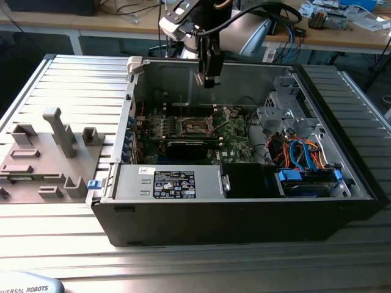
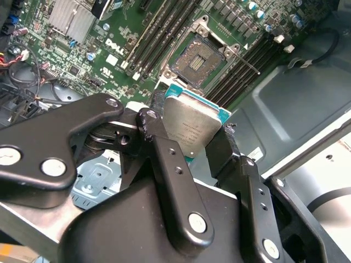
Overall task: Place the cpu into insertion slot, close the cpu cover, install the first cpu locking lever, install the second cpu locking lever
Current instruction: 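Place the cpu into insertion slot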
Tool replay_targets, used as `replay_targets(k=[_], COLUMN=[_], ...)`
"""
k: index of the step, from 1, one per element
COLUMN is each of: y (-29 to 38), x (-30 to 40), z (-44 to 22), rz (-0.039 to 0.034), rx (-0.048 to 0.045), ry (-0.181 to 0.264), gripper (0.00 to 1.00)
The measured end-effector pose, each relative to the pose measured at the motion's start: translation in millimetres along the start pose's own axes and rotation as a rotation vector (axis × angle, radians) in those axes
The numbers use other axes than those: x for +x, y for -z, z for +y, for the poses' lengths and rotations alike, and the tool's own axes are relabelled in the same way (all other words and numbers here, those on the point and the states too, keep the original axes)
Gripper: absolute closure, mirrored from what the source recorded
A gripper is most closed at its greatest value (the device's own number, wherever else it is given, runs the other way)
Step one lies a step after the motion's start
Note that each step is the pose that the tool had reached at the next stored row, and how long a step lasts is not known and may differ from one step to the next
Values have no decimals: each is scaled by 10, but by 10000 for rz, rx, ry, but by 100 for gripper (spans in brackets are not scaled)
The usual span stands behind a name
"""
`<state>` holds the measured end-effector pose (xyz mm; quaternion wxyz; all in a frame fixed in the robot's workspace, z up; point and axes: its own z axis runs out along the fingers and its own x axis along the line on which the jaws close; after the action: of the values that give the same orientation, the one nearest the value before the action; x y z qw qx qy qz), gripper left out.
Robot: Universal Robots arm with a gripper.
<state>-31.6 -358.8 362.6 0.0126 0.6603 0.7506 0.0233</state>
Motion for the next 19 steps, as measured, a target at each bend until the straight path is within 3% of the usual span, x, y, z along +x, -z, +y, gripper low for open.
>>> replay_targets(k=[19], y=[0], x=[0], z=[0], rz=[-10], rx=[-2], ry=[-181], gripper=[46])
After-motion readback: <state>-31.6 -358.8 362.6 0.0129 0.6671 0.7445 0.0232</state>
